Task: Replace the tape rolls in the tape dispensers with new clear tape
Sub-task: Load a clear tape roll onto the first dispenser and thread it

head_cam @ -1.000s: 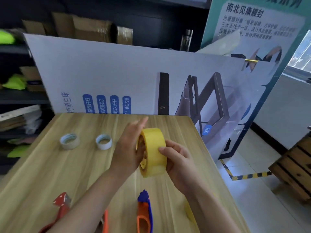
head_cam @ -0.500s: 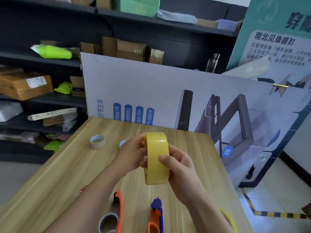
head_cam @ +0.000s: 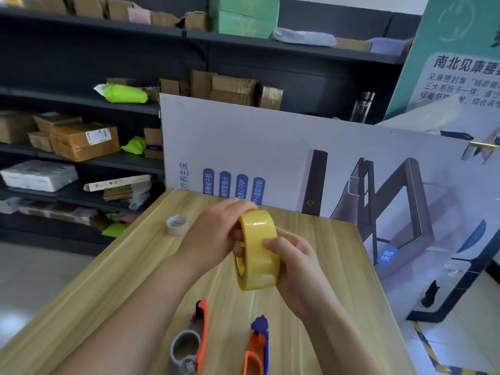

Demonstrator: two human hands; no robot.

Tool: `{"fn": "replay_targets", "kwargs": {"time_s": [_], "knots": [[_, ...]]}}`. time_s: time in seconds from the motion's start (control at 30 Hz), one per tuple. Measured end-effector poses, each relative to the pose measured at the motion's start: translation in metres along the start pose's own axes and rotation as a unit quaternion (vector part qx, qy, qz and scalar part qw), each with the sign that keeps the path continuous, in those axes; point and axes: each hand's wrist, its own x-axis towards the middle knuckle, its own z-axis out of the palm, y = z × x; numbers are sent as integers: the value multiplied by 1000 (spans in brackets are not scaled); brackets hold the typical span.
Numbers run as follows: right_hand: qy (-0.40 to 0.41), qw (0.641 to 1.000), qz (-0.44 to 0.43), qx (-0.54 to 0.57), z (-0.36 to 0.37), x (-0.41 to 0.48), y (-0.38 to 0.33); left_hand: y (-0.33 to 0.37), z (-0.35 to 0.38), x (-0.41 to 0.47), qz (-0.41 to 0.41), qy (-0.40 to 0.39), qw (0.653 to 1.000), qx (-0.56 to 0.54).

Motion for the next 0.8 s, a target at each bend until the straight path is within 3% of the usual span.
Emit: {"fn": "replay_targets", "kwargs": {"time_s": [0.1, 0.23, 0.4, 0.5, 0.57, 0.67, 0.8], "knots": [[-20, 1000, 4, 1, 4, 1, -1, 0, -7, 3, -21, -4, 1000, -18], [-22, 1000, -3, -21, 11, 6, -3, -7, -14, 8, -145, -67, 977, -143], [-30, 999, -23, -32, 21, 13, -5, -18, -24, 10, -189, -120, 955, -194], [-15, 998, -45, -39, 29, 19, -9, -27, -25, 6, -218, -113, 940, -235], [1, 998, -56, -39, 34, 22, -9, -29, -29, 0, -192, -68, 941, -269], [22, 997, -60, -31, 38, 25, -7, -16, -46, -8, -70, 30, 960, -271], [31, 997, -59, -30, 43, 26, -9, -10, -59, -14, -13, -28, 970, -240]]}}
